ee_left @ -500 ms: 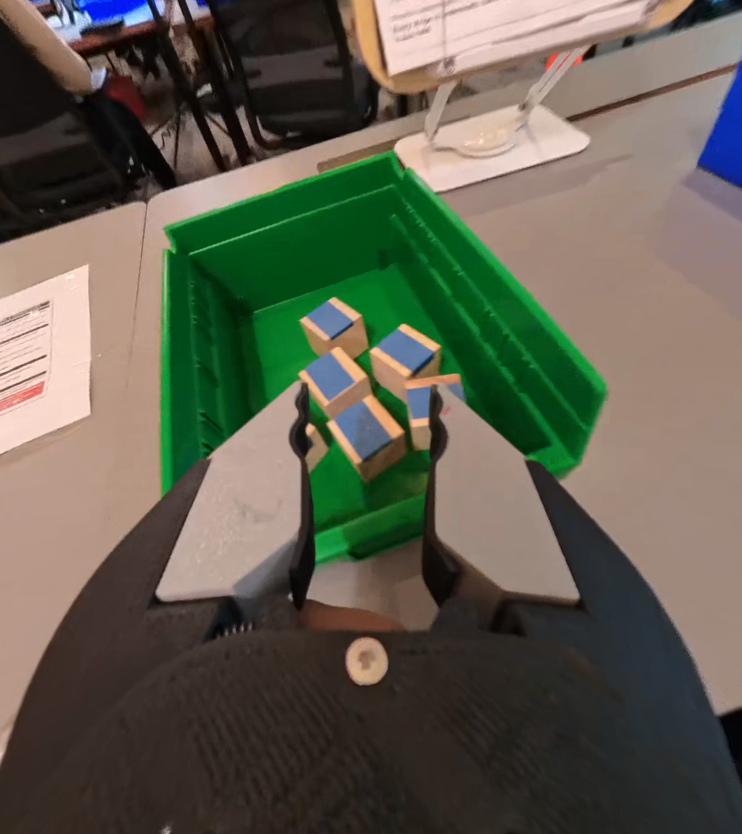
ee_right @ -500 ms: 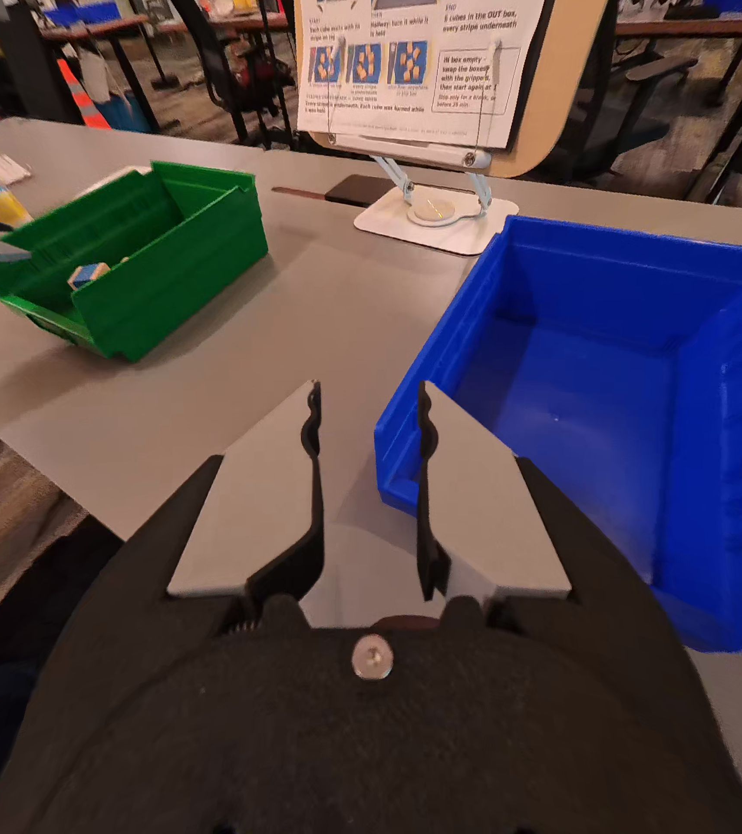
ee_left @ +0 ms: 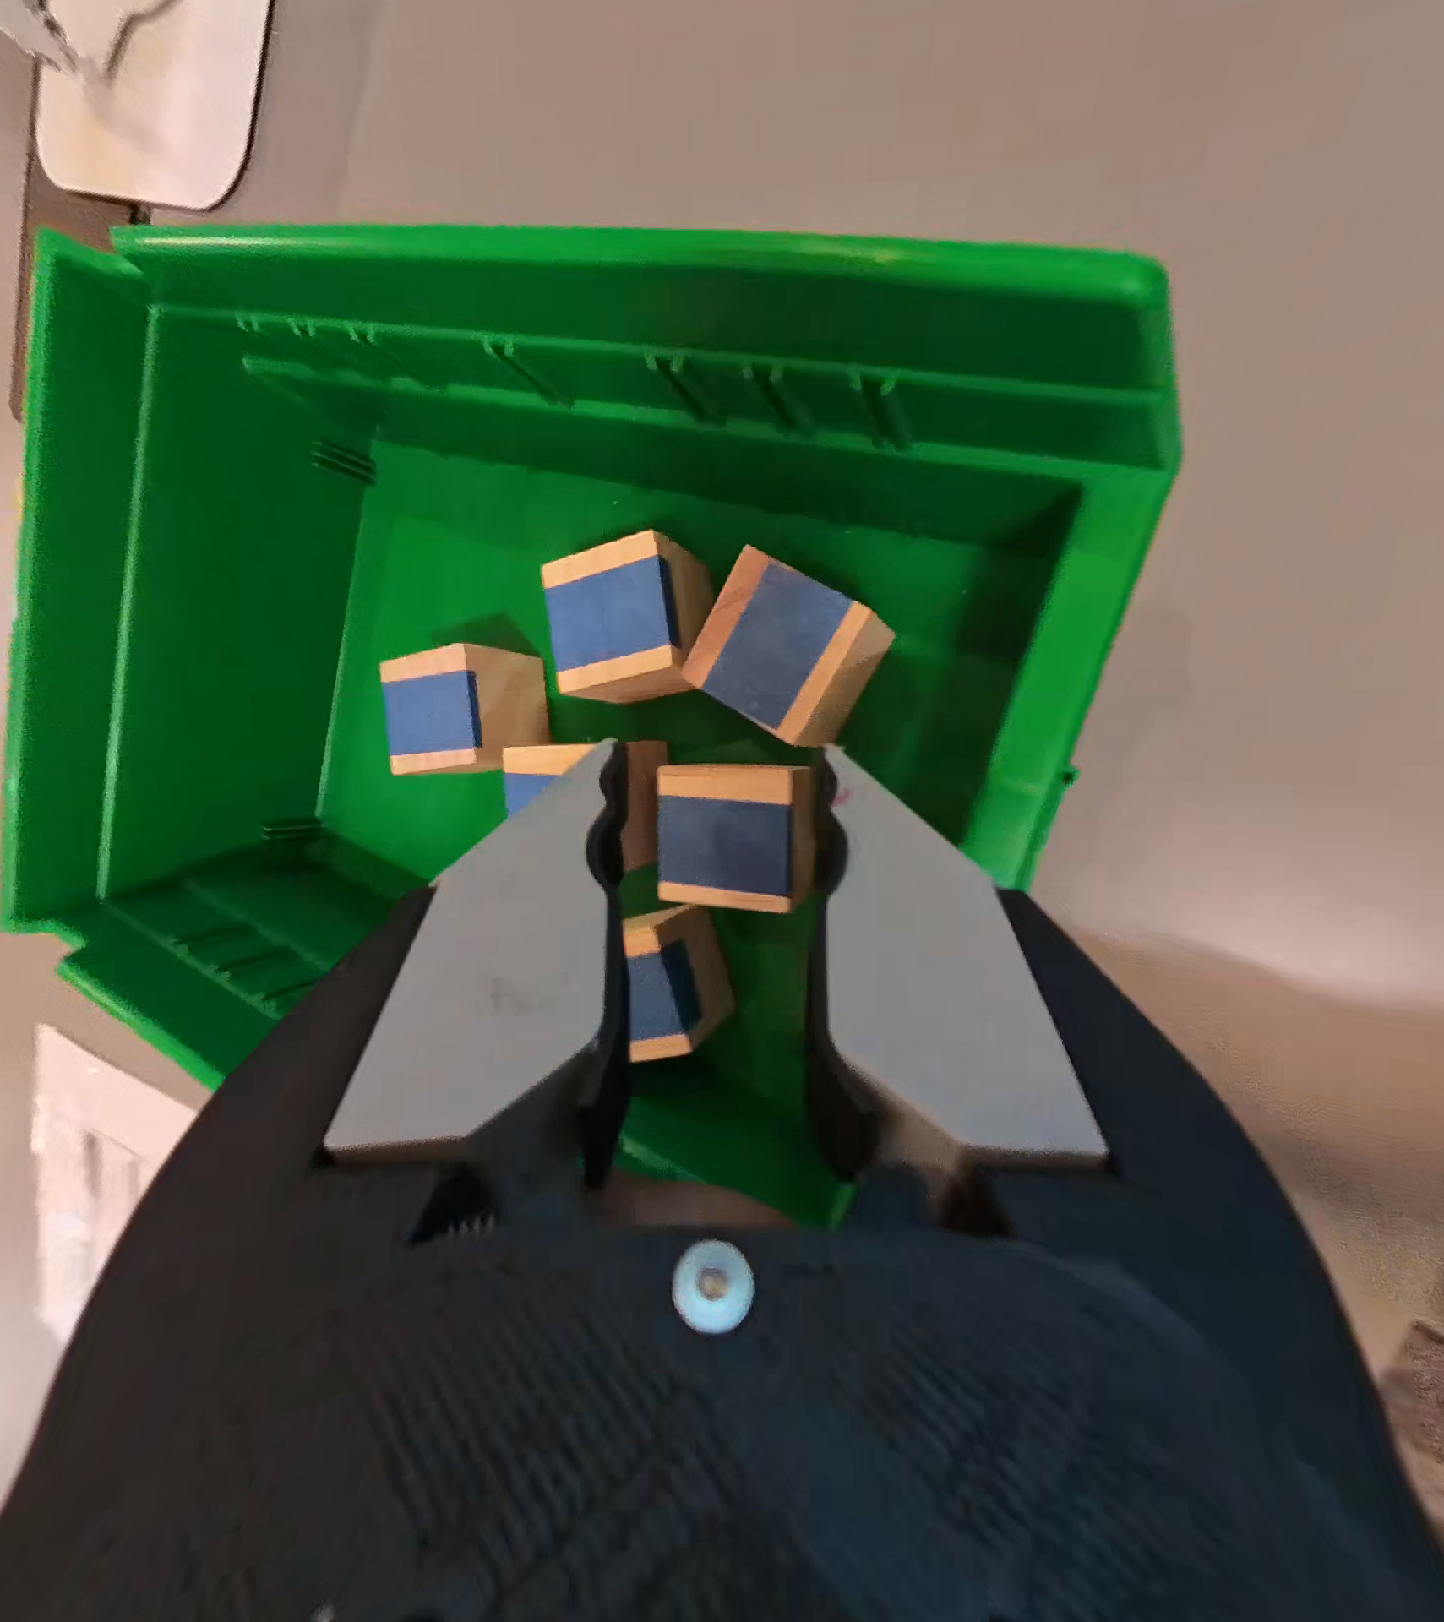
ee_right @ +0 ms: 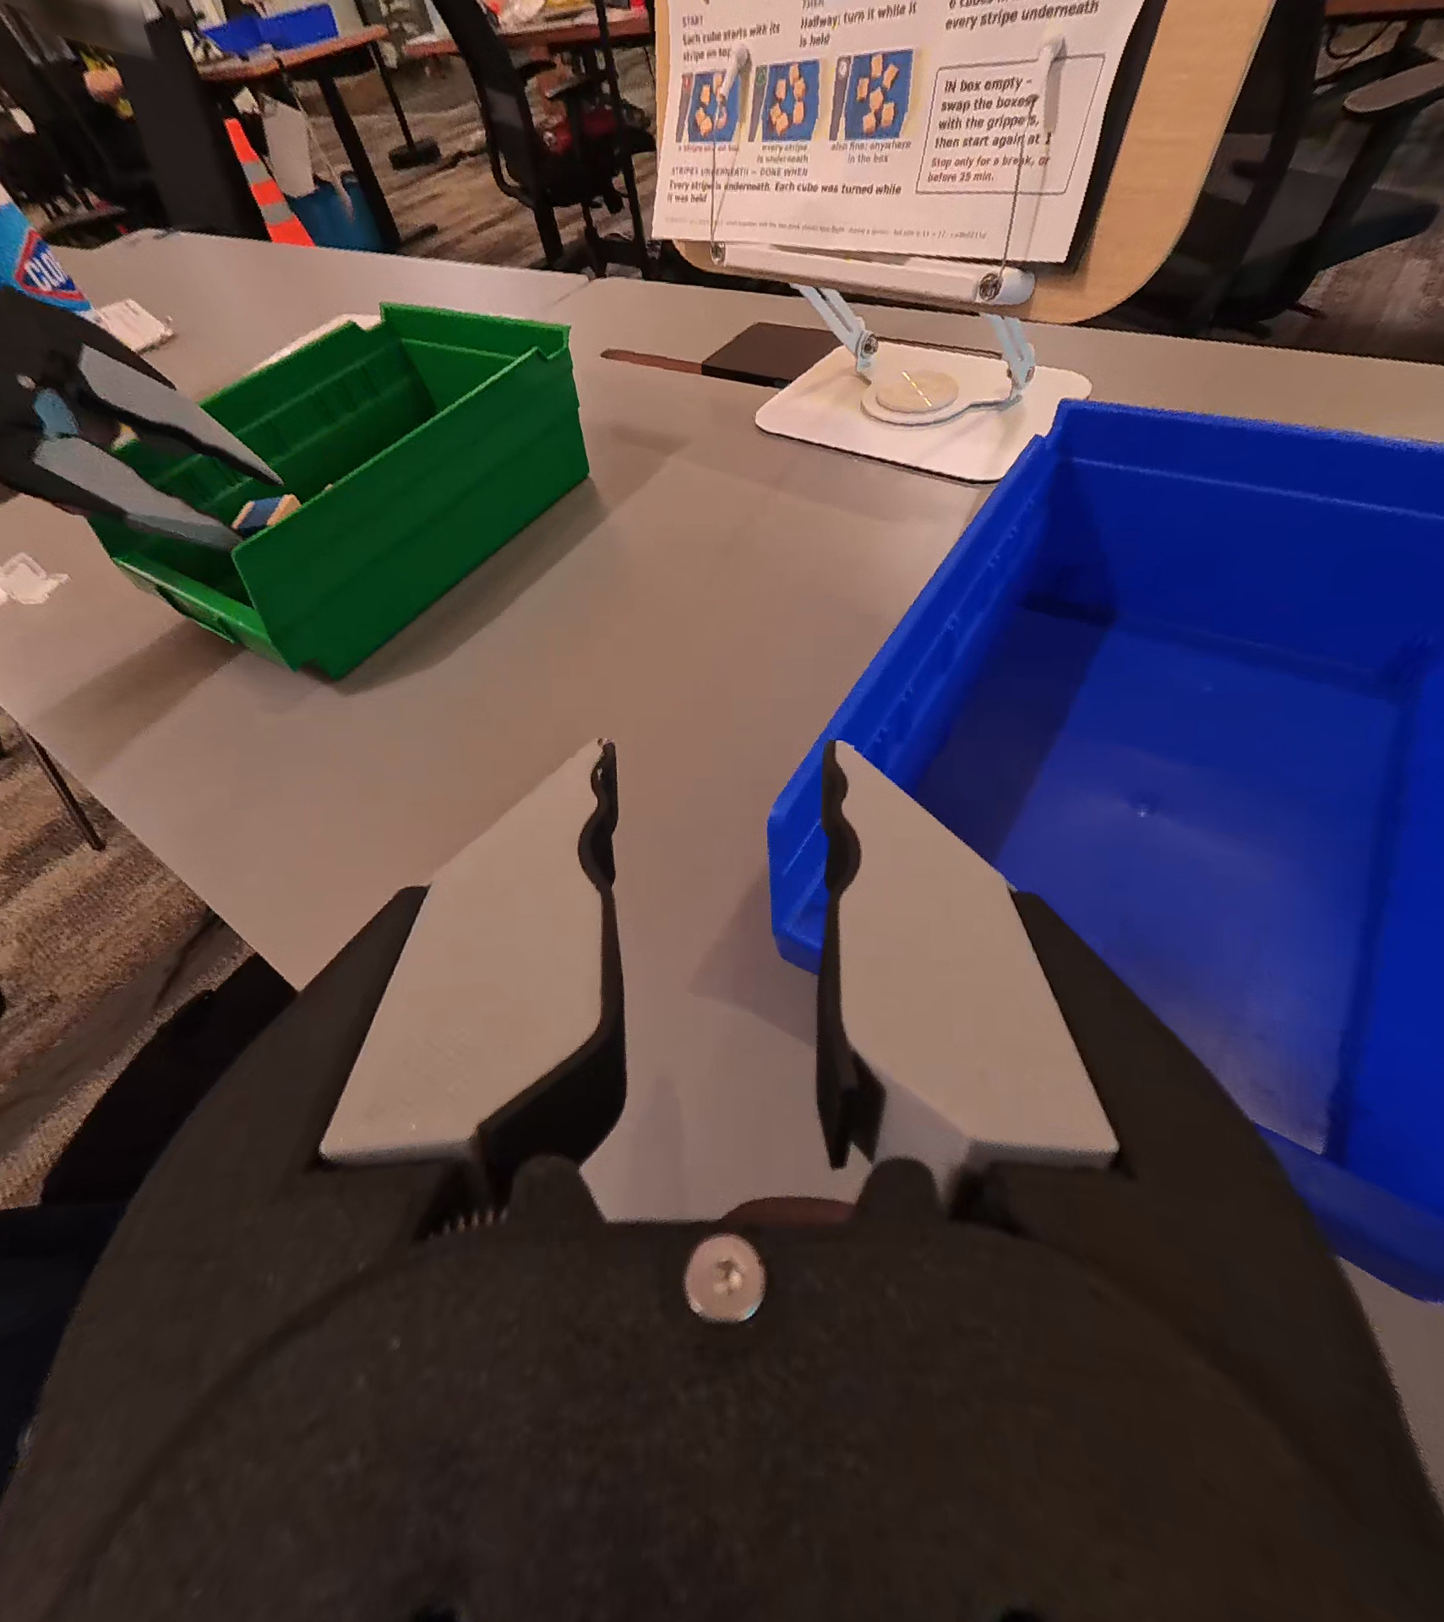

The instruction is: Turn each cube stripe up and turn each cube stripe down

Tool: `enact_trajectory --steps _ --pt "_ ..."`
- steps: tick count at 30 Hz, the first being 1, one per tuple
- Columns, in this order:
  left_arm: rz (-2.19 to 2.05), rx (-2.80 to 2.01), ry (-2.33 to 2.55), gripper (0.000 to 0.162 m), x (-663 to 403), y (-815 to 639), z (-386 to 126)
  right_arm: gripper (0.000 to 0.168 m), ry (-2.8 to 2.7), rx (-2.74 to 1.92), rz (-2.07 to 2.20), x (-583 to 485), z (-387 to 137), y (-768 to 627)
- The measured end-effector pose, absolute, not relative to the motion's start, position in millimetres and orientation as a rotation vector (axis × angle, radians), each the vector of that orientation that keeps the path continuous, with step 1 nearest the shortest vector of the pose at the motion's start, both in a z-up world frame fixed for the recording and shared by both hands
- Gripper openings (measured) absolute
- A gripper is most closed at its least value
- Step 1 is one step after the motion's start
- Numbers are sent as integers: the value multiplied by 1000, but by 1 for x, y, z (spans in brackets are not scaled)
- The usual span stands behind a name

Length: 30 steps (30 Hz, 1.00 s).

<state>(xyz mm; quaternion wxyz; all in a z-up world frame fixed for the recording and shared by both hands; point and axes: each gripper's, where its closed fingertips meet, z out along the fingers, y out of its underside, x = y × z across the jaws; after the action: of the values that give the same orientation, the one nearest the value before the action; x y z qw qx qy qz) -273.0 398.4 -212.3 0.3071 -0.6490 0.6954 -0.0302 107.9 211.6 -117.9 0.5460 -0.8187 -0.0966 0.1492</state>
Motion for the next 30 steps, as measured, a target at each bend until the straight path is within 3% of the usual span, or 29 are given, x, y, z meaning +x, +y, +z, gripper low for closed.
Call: enact_trajectory --steps 22,26,30 --pt "155 -1931 2141 45 -301 418 -268 45 -304 -1953 433 81 -122 211" --pt "190 -1787 2067 45 -295 418 -236 45 -383 -1966 486 60 -126 207" --pt "-19 -1455 1860 45 -244 386 -155 47 -470 -1939 639 27 -124 201"
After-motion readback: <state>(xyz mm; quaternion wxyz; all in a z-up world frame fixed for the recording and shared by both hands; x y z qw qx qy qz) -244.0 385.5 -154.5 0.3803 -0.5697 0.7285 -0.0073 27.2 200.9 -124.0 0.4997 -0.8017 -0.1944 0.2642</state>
